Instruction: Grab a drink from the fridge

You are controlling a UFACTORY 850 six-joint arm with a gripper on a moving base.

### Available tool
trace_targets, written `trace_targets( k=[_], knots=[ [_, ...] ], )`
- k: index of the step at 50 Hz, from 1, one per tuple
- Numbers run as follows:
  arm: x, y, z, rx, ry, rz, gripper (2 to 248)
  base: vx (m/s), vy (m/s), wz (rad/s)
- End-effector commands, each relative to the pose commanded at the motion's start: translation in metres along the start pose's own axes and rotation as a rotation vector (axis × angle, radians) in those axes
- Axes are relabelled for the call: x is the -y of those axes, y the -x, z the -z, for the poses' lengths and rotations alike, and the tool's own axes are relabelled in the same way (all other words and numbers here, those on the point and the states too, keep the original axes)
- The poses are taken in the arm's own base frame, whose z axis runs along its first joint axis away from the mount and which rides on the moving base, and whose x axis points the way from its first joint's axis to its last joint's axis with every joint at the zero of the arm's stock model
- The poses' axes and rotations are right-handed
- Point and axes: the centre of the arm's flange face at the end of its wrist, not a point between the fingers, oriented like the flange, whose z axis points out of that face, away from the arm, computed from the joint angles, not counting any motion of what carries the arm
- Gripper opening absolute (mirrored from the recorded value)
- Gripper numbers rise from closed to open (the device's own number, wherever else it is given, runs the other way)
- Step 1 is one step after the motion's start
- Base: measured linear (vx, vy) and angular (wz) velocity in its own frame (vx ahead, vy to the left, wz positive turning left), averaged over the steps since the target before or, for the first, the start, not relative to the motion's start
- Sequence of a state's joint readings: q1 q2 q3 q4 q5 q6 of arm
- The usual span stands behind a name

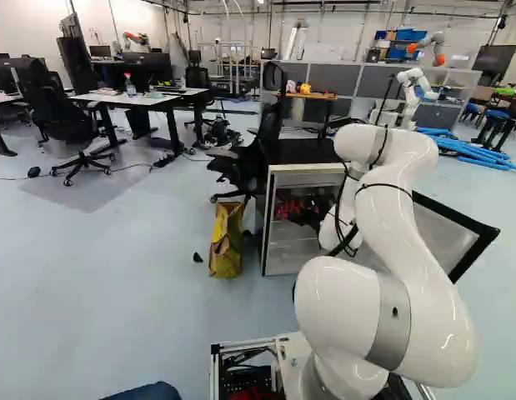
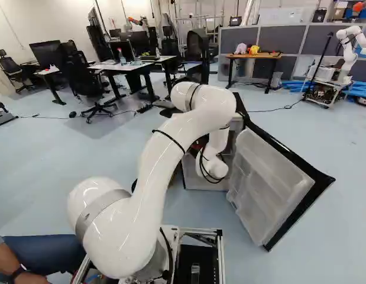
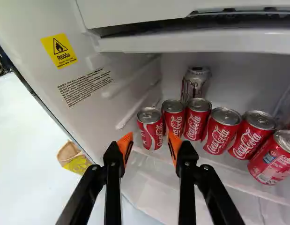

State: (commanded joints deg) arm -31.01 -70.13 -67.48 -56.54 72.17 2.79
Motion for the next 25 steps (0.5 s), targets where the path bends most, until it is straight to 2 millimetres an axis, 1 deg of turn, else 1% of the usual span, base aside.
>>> trace_targets(
  k=[25],
  knots=[
    [-0.007,-0.001,-0.011,0.004,-0.004,0.021,129,0.0,0.0,0.0]
  ],
)
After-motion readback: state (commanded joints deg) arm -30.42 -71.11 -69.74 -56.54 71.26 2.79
